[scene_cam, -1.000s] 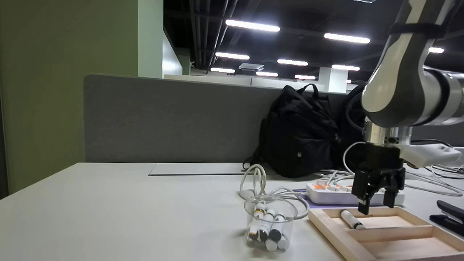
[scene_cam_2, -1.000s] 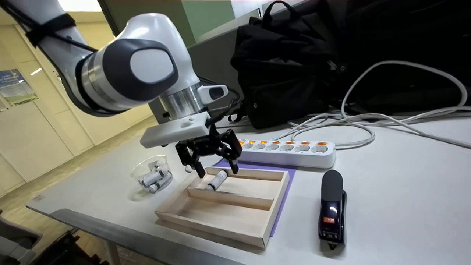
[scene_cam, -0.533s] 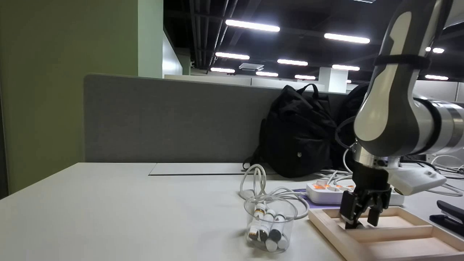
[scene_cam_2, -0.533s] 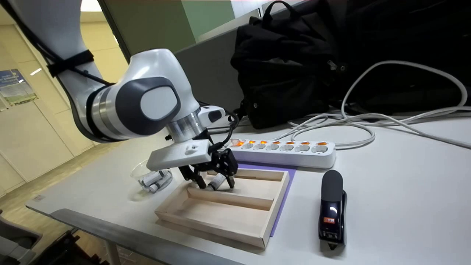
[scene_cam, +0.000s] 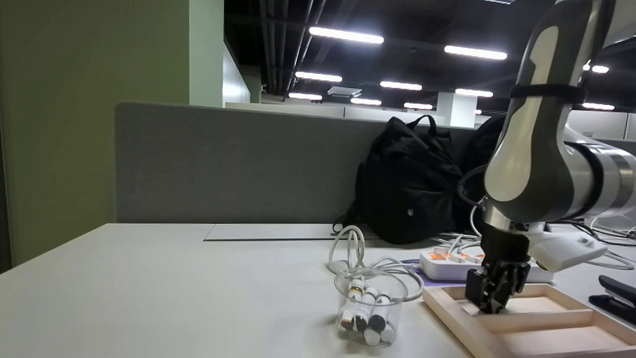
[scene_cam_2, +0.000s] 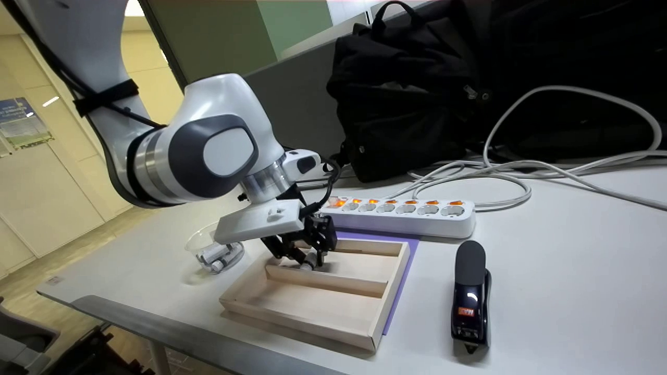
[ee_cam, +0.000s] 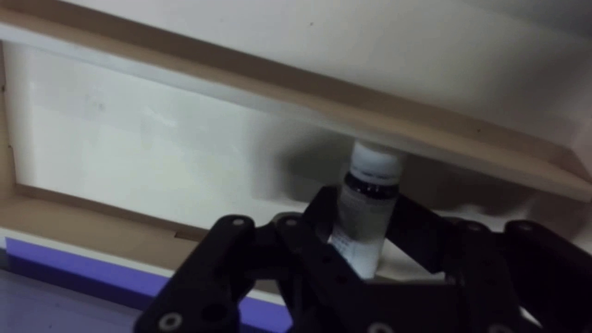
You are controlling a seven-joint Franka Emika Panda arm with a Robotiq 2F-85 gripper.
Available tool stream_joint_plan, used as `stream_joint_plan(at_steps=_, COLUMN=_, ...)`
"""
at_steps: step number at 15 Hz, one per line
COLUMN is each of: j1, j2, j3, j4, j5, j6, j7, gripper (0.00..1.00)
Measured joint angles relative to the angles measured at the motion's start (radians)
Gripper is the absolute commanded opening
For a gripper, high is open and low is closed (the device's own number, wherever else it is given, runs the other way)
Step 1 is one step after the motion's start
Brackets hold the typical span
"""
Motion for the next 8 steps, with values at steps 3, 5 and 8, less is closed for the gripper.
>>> stream_joint_plan(at_steps=3, j1=0.05, j2=-0.004, j3=-0.038, j4=0.012, j5=0.002, j6=-0.007, j7=0.016, gripper=0.0)
stream_joint_plan(at_steps=5, j1=0.087, j2=-0.012, j3=-0.064, j4=0.028, j5=0.002, j6=-0.023, j7=0.03, gripper=0.03)
stream_joint_plan(at_steps=8, j1=0.138, j2=-0.048, j3=-0.087, j4=0.071, j5=0.002, j6=-0.097, j7=0.059, gripper=0.03)
